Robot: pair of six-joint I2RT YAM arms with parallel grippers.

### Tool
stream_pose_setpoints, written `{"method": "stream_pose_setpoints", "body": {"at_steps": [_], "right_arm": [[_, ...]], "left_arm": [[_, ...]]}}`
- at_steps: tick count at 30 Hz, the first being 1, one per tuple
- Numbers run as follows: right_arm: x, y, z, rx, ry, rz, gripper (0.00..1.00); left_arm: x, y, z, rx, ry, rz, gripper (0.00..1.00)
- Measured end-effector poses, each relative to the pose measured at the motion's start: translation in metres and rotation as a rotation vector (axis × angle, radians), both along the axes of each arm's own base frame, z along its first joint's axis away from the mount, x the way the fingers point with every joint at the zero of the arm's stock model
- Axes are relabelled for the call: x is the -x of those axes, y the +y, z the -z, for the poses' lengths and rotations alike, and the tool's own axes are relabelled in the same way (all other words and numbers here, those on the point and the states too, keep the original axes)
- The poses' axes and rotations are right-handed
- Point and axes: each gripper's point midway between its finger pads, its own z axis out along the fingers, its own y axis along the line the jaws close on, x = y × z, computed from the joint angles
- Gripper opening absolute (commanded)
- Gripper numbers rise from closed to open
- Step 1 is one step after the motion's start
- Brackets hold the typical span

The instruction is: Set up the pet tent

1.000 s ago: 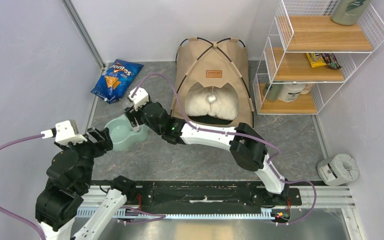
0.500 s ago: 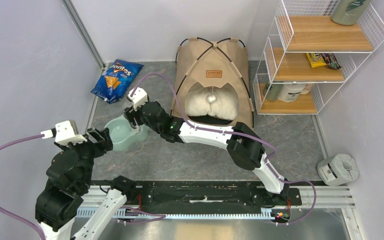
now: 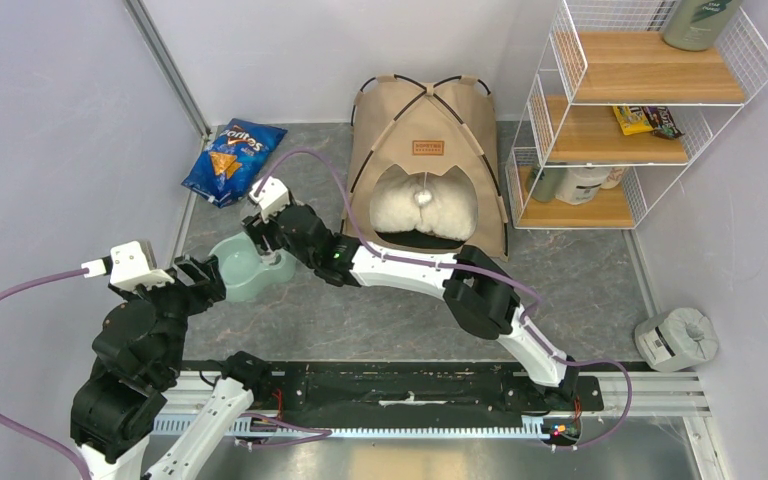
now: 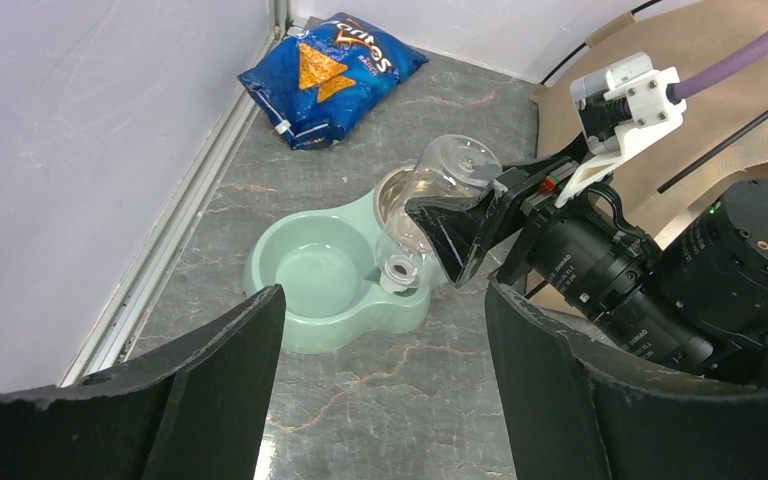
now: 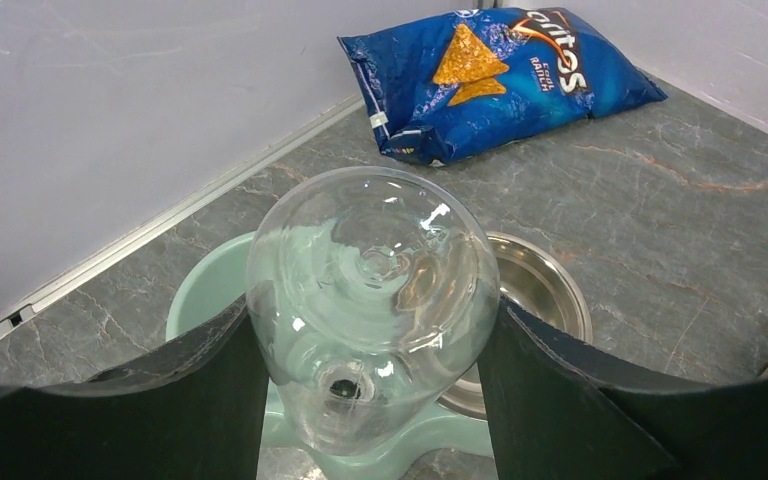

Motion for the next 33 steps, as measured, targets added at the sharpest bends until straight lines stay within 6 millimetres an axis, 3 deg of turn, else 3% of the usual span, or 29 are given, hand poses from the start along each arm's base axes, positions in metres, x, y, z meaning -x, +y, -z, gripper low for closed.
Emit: {"method": "stream_pose_setpoints", "body": {"at_steps": [11,23,30,33], "right_arm": [[0.010,0.003,0.000,0.024,-0.072,0.006,0.46],[0.005,-0.011,0.002,-0.029,-0.049,0.105,0.46],[0.009,-0.008,0.002,-0.013,-0.061,0.087,0.46],[0.011,-0.009,0.014,0.037,-0.066,0.093,0.46]], "left_arm": [[0.000,0.000,0.000,0.000,0.000,0.002,0.79],[0.000,-0.001,0.000,0.001,0.000,0.004,0.79],[0.000,-0.001,0.000,0.001,0.000,0.006,0.79],[0.000,-0.001,0.000,0.002,0.000,0.008,0.79]]}}
